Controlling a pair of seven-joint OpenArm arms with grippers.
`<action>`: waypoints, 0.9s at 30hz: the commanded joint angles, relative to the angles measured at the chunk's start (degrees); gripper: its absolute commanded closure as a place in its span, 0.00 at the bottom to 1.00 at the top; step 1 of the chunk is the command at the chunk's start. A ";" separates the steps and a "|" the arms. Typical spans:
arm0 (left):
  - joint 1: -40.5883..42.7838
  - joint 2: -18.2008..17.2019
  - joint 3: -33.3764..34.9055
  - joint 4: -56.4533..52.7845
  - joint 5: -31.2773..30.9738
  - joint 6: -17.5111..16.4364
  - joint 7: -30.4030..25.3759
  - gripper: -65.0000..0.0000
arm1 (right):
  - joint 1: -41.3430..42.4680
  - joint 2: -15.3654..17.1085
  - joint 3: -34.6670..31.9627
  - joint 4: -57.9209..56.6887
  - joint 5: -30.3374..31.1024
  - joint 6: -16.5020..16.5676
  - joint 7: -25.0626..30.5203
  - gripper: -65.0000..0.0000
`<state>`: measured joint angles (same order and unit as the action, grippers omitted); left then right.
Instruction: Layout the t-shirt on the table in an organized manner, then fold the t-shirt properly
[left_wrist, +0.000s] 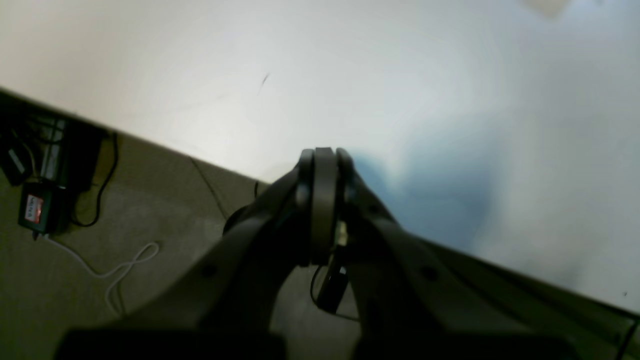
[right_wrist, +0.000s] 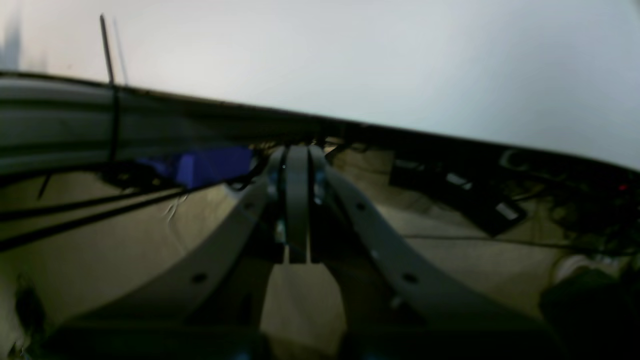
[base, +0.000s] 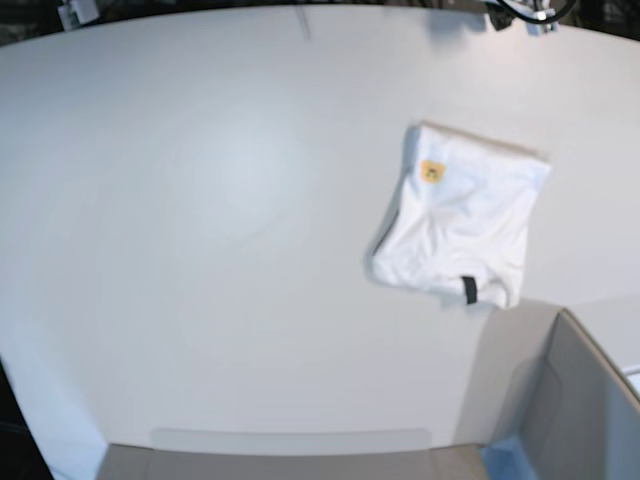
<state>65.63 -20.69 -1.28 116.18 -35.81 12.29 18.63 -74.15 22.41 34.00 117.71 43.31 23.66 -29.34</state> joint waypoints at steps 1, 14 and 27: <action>2.11 -0.28 0.00 0.79 0.34 -0.03 -0.30 1.00 | -0.85 0.49 0.24 0.58 0.43 0.74 0.29 1.00; 6.15 4.03 4.49 -10.55 10.19 -0.21 4.27 1.00 | -0.85 3.21 -19.62 -11.12 -16.19 0.30 0.64 1.00; -8.35 4.73 5.54 -36.93 10.27 -0.56 4.36 1.00 | 16.17 9.19 -36.77 -41.71 -19.09 -4.54 9.17 1.00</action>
<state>56.03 -15.77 4.29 78.65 -25.80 11.31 23.44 -56.93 31.03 -2.96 75.50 23.49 18.65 -20.62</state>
